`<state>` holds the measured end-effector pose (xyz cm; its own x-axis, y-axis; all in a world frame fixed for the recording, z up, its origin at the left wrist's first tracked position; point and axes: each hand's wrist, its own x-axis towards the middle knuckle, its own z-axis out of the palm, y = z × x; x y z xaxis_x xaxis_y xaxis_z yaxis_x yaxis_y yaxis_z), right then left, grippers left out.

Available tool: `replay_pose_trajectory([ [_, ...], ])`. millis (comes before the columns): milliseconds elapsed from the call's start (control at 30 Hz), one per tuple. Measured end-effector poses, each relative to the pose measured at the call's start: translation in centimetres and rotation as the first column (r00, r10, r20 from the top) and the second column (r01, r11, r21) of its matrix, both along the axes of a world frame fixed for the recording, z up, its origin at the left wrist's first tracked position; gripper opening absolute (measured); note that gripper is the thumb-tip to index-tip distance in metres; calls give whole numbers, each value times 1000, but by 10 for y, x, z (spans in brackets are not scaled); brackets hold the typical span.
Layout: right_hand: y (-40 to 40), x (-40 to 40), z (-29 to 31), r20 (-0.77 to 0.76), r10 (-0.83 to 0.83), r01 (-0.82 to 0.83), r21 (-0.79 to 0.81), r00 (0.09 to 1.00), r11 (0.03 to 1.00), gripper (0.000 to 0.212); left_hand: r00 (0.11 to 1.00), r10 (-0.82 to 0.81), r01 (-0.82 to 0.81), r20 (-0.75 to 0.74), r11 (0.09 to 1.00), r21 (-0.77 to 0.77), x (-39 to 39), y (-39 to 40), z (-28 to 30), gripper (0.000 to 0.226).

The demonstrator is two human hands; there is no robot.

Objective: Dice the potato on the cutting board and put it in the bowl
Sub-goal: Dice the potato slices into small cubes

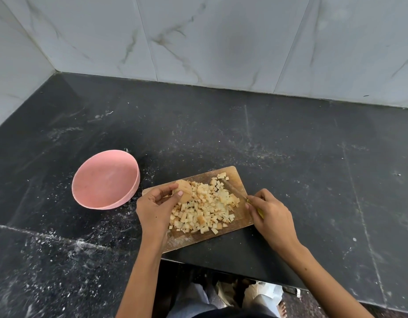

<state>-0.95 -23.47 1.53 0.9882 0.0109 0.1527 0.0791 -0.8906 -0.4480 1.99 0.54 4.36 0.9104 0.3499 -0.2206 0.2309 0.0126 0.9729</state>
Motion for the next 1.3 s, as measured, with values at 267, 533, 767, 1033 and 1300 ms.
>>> replay_pose_trajectory([
  [267,12,16,-6,-11,32,-33,-57,999,998,5,1000,23,-24,-13,998,-52,-2,6,1,23],
  [533,6,-9,8,66,108,-102,-90,992,991,3,999,41,-42,-17,997,-64,-3,12,4,23],
  [767,13,-22,-1,27,-48,49,-50,998,998,5,999,44,-45,-3,994,-104,-8,19,2,23],
  [1033,25,-39,2,93,-35,39,-47,995,998,7,1000,26,-27,-13,993,-111,-9,21,-1,24],
  [1300,29,-48,-7,25,-159,160,-54,987,986,15,999,11,-16,-39,994,-109,-8,19,-1,24],
])
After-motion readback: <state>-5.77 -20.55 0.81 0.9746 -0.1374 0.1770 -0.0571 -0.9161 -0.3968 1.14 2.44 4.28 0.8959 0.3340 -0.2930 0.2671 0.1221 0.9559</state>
